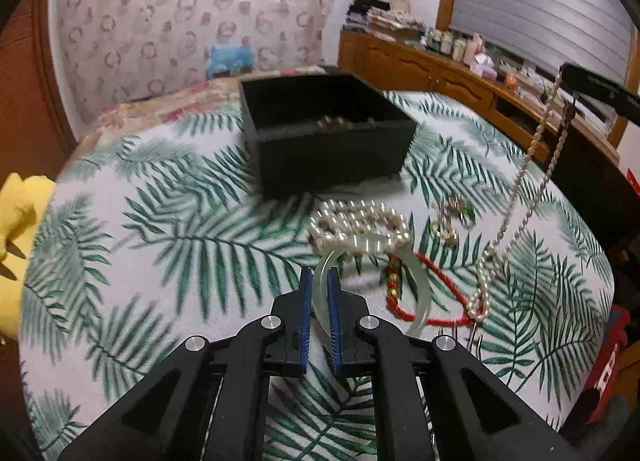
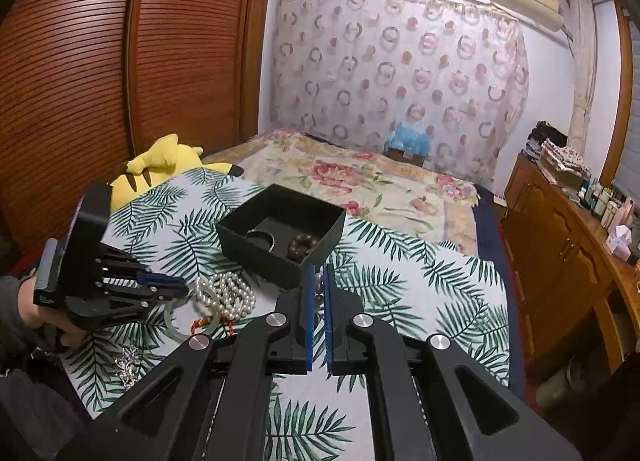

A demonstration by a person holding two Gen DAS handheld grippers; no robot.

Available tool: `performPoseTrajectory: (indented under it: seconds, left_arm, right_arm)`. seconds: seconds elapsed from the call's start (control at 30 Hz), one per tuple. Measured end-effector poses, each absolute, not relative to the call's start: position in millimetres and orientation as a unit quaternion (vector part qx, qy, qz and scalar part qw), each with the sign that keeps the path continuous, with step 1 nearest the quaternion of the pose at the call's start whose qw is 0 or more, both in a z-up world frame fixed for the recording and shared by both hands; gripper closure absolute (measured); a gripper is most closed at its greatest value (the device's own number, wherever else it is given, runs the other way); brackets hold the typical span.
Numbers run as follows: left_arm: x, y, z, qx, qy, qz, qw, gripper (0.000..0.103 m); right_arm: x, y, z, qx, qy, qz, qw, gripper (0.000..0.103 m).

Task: Organize jewelry

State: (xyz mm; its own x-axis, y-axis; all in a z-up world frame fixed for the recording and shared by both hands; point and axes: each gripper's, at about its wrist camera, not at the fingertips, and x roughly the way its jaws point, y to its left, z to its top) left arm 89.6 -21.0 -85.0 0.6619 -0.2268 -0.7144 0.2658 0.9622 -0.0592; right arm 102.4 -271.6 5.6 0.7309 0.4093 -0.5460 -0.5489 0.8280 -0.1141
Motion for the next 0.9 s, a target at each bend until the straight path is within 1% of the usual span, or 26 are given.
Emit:
performPoseTrajectory:
  seconds: [0.17,0.33,0.57,0.9]
  left_arm:
    - [80,-11,-56,0.021,0.349,-0.121,0.929,0.096]
    - [79,-4,-36,0.015,0.326,-0.118,0.938,0.096]
    - [83,0,-26,0.008,0.313,-0.115,0.943,0.096]
    - [95,3,-12,0.008,0.298,-0.111,0.948,0.096]
  right_arm:
    - [102,-271,19,-0.139,0.245,0.259,0.924,0.098]
    - [103,-264,35,-0.144,0.228,0.262,0.927,0.098]
    - [111,-253,60,-0.151,0.208,0.266,0.929,0.098]
    - [149,-233,104,-0.138,0.182,0.266,0.937,0.098]
